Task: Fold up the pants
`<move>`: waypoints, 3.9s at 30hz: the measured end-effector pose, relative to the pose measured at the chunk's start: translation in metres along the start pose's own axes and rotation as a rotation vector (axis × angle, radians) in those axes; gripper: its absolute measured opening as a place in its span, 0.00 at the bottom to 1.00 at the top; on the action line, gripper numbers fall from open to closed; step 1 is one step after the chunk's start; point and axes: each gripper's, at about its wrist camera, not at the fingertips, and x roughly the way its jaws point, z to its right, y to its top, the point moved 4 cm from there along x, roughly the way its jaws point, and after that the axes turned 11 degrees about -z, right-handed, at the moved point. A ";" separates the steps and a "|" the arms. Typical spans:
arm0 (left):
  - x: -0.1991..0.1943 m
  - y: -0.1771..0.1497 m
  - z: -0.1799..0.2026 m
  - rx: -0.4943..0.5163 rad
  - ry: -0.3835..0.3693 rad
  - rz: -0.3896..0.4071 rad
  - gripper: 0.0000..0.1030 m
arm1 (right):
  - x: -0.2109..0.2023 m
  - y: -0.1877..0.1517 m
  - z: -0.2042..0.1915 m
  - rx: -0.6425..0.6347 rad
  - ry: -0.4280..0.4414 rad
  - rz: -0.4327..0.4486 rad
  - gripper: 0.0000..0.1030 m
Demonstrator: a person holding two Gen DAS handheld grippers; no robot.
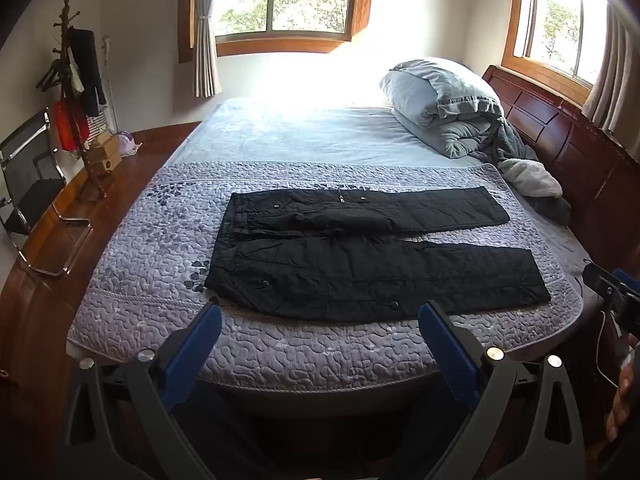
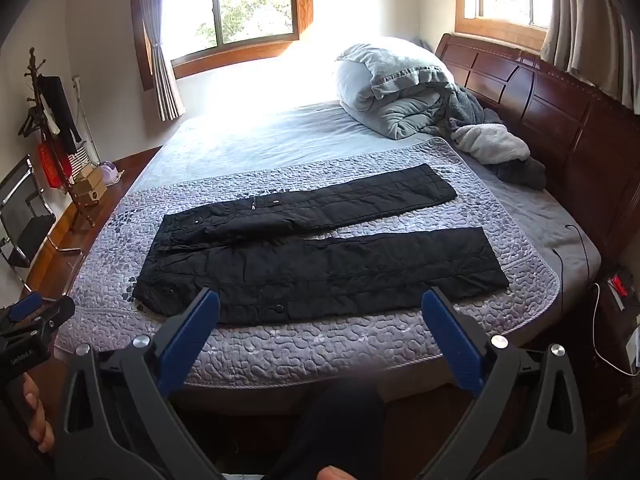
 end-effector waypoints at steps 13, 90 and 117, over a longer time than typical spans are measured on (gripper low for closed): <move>-0.002 -0.001 -0.003 0.002 0.006 0.006 0.97 | 0.000 0.000 0.000 0.000 0.000 -0.001 0.98; 0.004 0.002 -0.005 0.011 0.031 0.012 0.97 | 0.007 0.002 0.005 -0.002 -0.019 -0.009 0.98; 0.087 0.017 -0.029 -0.016 -0.025 -0.125 0.97 | 0.079 0.012 0.025 -0.011 0.035 -0.076 0.98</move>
